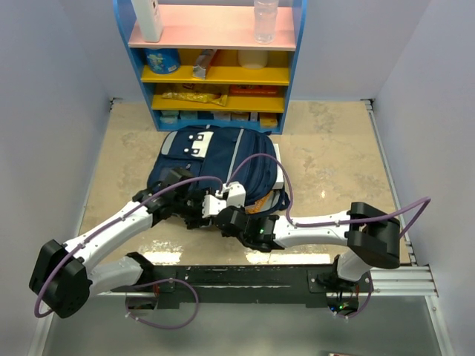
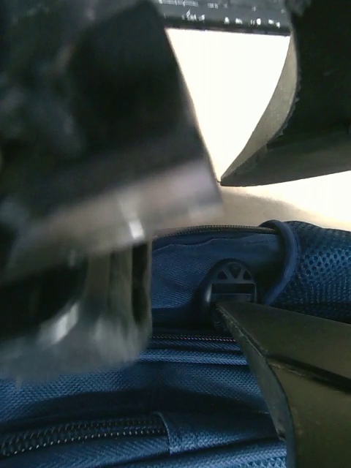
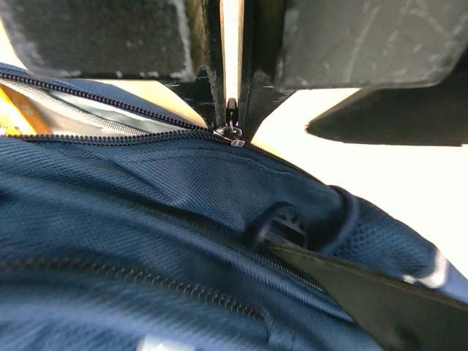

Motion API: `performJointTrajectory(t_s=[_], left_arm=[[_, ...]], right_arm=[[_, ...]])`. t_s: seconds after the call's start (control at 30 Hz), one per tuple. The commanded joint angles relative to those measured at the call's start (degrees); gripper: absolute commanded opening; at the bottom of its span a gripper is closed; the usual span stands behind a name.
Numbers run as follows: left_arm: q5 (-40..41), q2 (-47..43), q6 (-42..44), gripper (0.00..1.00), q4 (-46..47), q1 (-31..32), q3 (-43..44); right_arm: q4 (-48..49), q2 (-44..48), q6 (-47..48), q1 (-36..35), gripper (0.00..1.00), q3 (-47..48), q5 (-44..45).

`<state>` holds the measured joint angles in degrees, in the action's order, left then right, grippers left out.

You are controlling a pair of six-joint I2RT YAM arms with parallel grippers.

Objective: Pack the student bag
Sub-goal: Zip the student bag at the center of the board.

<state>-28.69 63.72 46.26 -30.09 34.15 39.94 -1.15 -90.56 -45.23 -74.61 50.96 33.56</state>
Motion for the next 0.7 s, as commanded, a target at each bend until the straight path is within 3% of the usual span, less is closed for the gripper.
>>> performJointTrajectory(t_s=[0.0,0.1,0.2,0.23,0.27,0.67], left_arm=[[7.8,-0.7,1.5,0.68,2.6,0.8,-2.7],[13.2,-0.6,1.7,0.61,5.8,2.0,-3.9],[17.3,-0.2,1.9,0.28,8.5,2.1,-3.3],[18.0,-0.2,1.7,0.06,8.4,2.1,-2.9],[18.6,-0.2,1.7,0.0,8.2,2.1,-2.4],[18.5,-3.8,0.7,0.0,4.8,1.9,-3.1]], right_arm=[[9.2,5.0,-0.8,0.8,0.0,7.0,-1.8],[9.1,4.8,-0.3,1.1,0.0,8.4,-2.7],[8.4,4.8,-0.2,1.1,0.0,9.2,-3.2],[8.2,5.0,-0.2,1.0,0.0,9.1,-3.2],[7.9,5.2,-0.3,1.1,0.0,8.8,-3.2],[-4.0,17.4,-6.5,5.1,0.0,-1.2,0.1]])
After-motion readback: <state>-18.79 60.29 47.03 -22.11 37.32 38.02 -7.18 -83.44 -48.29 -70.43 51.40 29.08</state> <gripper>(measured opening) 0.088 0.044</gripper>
